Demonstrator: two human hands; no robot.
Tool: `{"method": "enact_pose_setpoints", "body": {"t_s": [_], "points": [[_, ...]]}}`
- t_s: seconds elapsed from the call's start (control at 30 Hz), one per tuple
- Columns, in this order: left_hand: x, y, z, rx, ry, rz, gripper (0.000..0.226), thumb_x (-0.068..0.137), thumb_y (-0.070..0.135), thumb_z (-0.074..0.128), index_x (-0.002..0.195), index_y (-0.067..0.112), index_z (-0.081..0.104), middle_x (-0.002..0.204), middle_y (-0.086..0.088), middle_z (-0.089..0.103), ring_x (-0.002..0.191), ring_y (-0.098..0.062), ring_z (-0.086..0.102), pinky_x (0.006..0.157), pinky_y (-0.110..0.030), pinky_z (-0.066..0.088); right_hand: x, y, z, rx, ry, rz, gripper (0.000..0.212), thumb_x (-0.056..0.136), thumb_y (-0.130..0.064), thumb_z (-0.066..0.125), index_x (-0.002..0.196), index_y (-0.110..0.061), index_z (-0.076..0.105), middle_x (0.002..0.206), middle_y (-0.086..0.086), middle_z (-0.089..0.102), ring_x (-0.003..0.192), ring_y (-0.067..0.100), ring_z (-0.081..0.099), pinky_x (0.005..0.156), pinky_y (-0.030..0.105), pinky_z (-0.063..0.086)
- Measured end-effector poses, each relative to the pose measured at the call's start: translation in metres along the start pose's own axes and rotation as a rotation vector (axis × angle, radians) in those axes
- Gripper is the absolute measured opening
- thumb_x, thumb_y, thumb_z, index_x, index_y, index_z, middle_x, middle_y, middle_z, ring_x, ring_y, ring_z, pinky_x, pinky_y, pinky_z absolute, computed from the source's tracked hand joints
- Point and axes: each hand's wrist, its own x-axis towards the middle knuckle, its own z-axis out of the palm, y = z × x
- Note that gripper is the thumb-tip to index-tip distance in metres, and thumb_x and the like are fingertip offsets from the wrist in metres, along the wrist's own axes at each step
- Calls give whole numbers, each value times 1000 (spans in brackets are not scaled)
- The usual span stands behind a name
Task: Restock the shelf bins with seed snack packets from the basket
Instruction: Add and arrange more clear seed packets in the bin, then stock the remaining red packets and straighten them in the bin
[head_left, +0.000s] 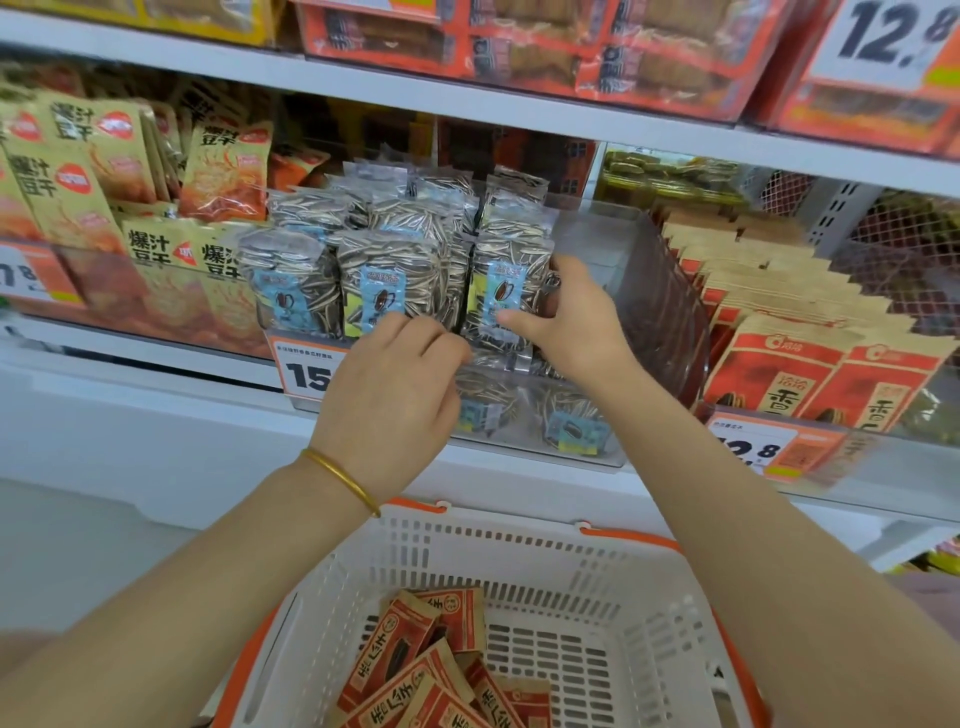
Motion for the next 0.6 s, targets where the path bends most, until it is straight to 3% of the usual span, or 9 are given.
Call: {"method": "enact_pose_setpoints", "body": {"t_s": [0.07,0.2,0.33,0.4,0.47,0.6], "points": [[0,1,0,-2,18,3,30,77,11,41,95,6,64,91,-11,61,82,-32,52,67,-45,49,-2,-1,-3,-7,-10,18,70,80,-31,74,135,-9,37,85,-8,49,85,15,50,62,21,36],[-2,7,-4,10,66,41,31,79,9,40,97,5,64,96,-13,60,85,-33,52,71,-44,48,-15,-7,-14,-36,29,9,76,82,-31,72,142,-11,31,115,7,54,103,20,55,80,26,43],[-7,26,-8,-5,63,145,29,78,8,41,95,4,64,96,-12,61,83,-33,53,69,-45,45,-71,-12,-40,1,134,-108,42,87,-21,65,127,-19,51,100,-2,57,83,10,59,68,12,43],[-15,39,0,-43,20,231,27,77,8,43,93,5,64,95,-10,61,83,-31,53,69,-42,44,-108,1,-50,70,132,-105,28,87,-14,65,113,-22,59,90,-3,60,77,11,60,68,14,45],[-22,54,10,-76,-47,289,28,76,9,43,93,7,65,95,-7,62,83,-27,53,70,-36,43,-138,23,-55,85,72,-29,24,87,-10,64,105,-25,61,87,-5,61,74,14,62,69,24,50],[-26,80,36,-94,-288,358,31,75,17,38,87,13,66,87,-2,62,82,-23,56,60,-36,51,-170,75,-63,-5,-113,168,18,91,-17,59,109,-21,60,89,-7,60,75,16,64,72,29,51]]}}
